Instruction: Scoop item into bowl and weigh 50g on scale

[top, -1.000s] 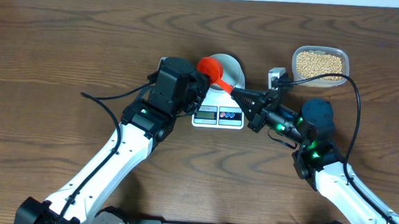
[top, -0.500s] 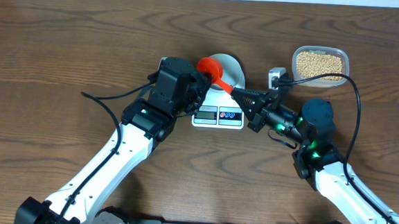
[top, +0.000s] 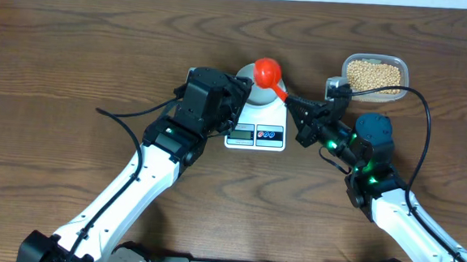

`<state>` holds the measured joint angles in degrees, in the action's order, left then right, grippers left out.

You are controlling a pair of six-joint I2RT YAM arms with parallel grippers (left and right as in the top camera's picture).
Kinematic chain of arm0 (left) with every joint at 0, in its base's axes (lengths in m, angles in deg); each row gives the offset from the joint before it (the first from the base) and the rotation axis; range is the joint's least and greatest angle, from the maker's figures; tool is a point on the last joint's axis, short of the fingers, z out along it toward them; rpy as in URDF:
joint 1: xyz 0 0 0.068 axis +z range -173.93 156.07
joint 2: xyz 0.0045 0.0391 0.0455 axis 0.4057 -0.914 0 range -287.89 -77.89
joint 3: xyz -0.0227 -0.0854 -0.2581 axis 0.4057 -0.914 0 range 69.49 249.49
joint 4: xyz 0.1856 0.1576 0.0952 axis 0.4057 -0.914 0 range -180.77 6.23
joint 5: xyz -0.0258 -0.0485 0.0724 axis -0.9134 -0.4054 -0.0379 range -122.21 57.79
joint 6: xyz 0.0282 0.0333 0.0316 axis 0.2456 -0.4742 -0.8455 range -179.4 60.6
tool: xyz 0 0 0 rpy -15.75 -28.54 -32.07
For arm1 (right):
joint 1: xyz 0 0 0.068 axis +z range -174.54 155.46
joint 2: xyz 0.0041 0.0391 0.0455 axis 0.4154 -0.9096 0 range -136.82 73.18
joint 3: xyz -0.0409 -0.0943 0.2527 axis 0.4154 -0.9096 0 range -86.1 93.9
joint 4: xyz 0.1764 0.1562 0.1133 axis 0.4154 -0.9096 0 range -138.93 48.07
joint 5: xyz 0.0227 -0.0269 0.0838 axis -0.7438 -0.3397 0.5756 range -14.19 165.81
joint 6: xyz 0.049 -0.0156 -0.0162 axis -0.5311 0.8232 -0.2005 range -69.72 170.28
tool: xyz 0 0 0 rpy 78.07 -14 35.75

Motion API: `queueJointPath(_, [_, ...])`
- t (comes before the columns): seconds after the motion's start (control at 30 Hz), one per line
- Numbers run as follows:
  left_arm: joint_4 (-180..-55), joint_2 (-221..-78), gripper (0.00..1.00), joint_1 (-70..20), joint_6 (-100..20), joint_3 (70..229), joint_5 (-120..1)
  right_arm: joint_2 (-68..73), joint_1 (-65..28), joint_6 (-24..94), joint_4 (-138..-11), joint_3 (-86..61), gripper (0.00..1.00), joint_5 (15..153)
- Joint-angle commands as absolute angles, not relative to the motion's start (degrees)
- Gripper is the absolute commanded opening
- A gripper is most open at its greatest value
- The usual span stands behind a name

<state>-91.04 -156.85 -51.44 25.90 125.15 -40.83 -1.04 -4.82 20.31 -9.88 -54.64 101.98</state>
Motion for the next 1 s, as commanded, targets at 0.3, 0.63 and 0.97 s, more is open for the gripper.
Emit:
queueJointPath(0.3, [-95.6, -156.9, 0.77, -51.5, 25.2, 124.6, -35.0, -0.6, -10.0, 25.3, -11.1, -53.5, 0.01, 98.6])
queueJointPath(0.63, [-95.7, -156.9, 0.81, -51.5, 25.2, 124.6, -25.8, 6.1, -15.5, 7.9, -18.8, -53.5, 0.02, 103.4])
queueJointPath(0.97, [-101.1, -156.9, 0.81, -51.5, 25.2, 124.6, -25.3, 6.0, -15.1, 22.1, -17.3, -53.5, 0.02, 92.2])
